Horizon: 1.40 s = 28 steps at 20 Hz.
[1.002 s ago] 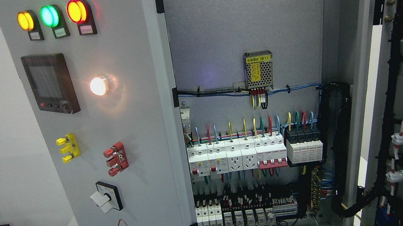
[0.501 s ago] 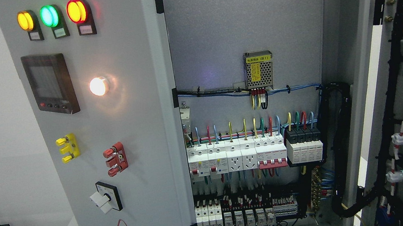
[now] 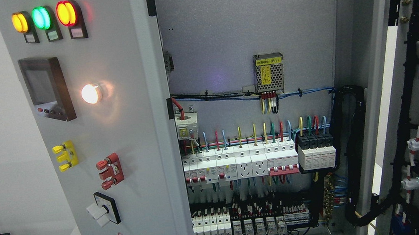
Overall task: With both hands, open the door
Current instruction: 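Keep swinging the indicator-light door wide open with the right hand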
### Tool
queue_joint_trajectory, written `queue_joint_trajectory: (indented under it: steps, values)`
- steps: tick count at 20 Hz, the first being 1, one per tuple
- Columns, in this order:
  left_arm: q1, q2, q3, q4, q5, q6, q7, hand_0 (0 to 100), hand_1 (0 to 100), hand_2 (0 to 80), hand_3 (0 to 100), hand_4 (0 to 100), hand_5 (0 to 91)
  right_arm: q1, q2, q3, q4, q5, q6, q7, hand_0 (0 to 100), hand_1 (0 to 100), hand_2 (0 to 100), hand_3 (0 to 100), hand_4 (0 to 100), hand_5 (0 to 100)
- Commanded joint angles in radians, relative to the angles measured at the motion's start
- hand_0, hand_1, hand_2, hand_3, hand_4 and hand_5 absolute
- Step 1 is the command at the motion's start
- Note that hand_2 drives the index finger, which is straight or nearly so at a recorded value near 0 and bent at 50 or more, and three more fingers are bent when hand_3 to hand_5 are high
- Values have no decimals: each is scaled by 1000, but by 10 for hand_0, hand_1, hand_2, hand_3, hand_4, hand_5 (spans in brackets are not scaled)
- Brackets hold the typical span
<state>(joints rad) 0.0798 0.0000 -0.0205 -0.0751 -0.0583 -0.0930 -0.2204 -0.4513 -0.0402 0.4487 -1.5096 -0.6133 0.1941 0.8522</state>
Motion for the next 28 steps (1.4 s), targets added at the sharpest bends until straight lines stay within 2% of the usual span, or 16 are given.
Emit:
queue_joint_trajectory:
  steps: [1,28]
  values:
    - [0,-26,-13,0,0,-1,-1,0,0,0,0,0,0,0,-1,39,-17,0,1,1,381,0,0,0,0,0]
    - [0,-26,-15,0,0,-2,-1,0,0,0,0,0,0,-3,20,117,-54,1,14,-7,381,0,0,0,0,0]
